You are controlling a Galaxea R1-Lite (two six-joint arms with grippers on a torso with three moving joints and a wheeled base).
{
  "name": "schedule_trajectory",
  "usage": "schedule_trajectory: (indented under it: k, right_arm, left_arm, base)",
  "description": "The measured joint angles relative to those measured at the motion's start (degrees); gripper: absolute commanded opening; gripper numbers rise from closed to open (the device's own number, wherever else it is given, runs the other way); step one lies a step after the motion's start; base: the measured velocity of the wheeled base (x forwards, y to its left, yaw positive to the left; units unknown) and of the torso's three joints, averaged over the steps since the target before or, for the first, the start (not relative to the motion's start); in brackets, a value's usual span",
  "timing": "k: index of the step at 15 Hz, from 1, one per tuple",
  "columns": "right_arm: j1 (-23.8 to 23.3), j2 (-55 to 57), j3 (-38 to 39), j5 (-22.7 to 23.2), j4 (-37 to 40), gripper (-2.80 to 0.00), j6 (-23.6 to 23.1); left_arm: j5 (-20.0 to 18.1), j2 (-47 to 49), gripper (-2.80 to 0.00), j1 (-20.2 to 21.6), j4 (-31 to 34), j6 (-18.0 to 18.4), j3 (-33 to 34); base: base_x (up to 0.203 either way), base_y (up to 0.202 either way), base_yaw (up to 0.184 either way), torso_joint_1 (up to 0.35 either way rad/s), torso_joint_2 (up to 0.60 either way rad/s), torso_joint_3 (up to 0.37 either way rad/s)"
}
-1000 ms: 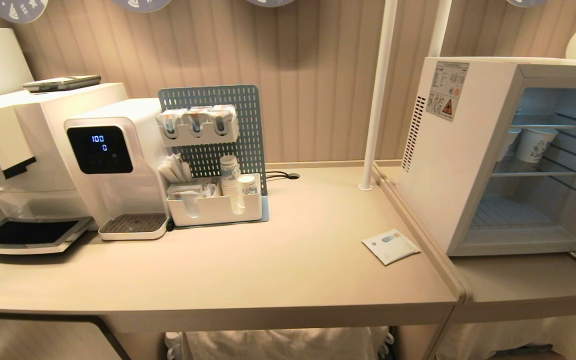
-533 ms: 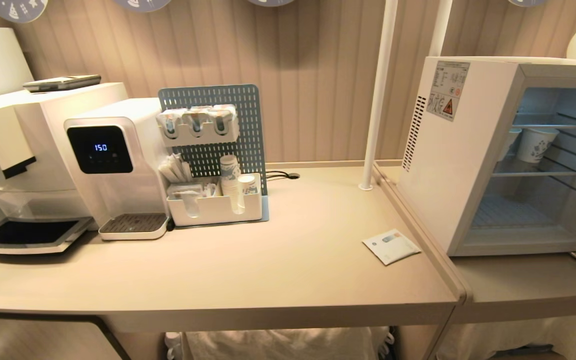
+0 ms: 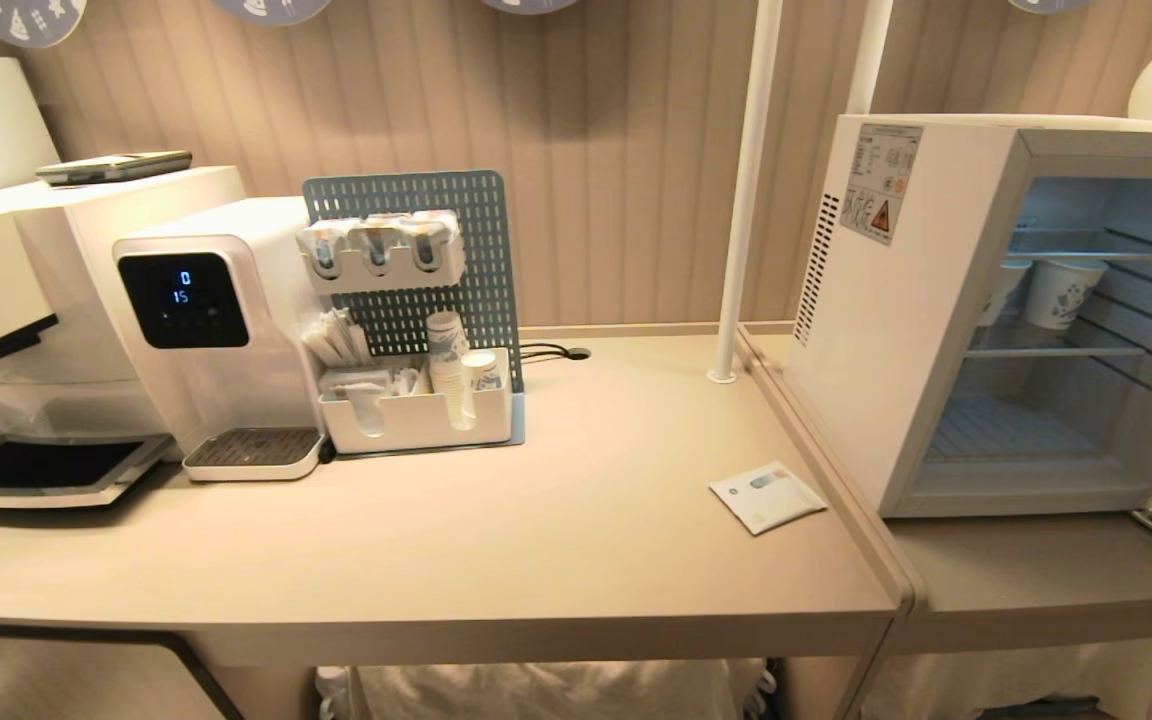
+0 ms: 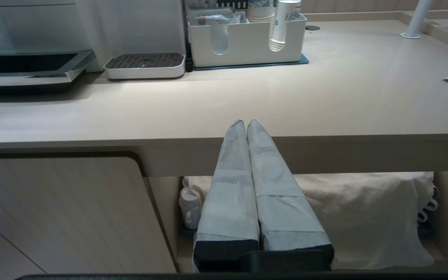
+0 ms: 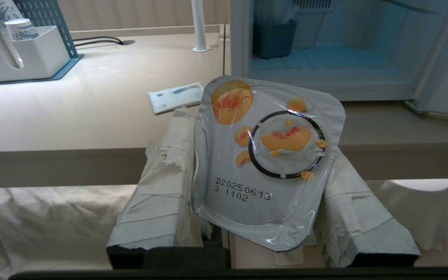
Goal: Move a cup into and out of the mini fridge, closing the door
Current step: Put the yoghurt in the freezer
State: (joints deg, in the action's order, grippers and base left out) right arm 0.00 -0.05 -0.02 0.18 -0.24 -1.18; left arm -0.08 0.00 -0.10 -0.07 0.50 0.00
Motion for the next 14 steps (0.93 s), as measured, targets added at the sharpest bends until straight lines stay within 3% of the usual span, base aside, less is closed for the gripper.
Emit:
schedule_trajectory:
  k: [14]
  right_arm:
    - [0.0, 0.1, -0.1, 0.0, 0.3, -2.80, -0.1]
  left_arm:
    - [0.0, 0.0, -2.80, 0.0, 0.0, 0.0, 0.0]
  base:
    - [0.000, -0.196, 0.000, 0.002, 0.00, 0.002]
